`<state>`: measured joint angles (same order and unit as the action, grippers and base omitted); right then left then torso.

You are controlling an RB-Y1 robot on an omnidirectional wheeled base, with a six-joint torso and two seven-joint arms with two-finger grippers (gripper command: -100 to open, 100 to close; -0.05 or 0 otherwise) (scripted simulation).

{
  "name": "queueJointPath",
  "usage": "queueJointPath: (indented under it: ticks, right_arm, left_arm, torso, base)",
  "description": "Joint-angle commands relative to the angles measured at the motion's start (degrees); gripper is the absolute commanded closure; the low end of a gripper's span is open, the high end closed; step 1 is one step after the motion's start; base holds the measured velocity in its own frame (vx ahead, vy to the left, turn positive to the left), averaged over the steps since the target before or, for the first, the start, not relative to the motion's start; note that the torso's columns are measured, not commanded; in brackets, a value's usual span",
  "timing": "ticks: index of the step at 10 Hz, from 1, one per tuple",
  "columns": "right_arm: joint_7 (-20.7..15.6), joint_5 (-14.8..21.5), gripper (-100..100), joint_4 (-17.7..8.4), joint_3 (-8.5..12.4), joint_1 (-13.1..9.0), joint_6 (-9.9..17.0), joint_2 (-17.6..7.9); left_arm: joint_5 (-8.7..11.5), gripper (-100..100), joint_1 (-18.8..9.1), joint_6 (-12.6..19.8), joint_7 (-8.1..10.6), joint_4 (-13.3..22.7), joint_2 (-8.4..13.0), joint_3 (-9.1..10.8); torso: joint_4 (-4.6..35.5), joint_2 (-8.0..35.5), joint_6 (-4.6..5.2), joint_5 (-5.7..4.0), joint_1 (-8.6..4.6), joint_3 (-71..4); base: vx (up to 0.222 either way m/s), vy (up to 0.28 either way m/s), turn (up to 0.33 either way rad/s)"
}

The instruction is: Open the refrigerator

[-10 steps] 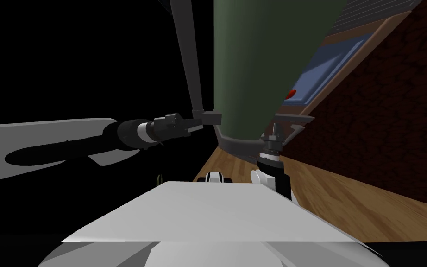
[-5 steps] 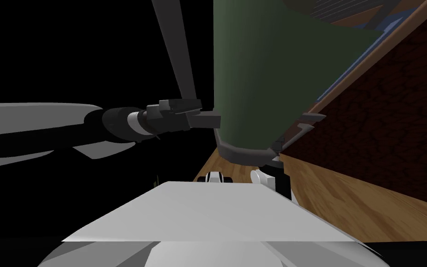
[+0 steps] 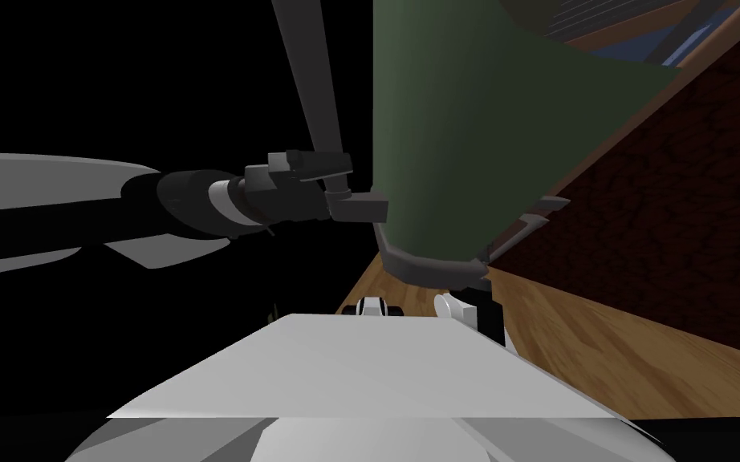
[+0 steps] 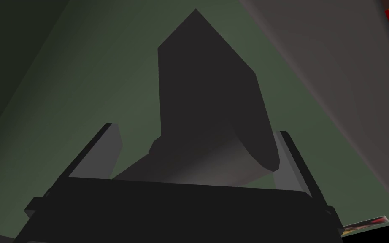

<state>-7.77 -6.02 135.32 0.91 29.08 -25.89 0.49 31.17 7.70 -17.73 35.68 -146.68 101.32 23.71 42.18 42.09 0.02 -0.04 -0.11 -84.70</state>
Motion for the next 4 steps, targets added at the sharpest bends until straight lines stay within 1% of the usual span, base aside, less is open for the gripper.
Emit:
queueJointPath:
  ticks: [1, 4]
  right_arm:
    - [0.0, 0.0, 0, 0.0, 0.0, 0.0, 0.0, 0.0]
    - [0.0, 0.0, 0, 0.0, 0.0, 0.0, 0.0, 0.0]
  left_arm:
    - [0.0, 0, 0.0, 0.0, 0.0, 0.0, 0.0, 0.03]
    - [0.0, 0, -0.1, -0.1, -0.02, -0.1, 0.0, 0.07]
  torso:
    - [0.0, 0.0, 0.0, -0.01, -0.02, 0.0]
    - [0.0, 0.1, -0.01, 0.03, 0.08, 0.1]
  base:
    - [0.0, 0.0, 0.0]
    - [0.0, 0.0, 0.0]
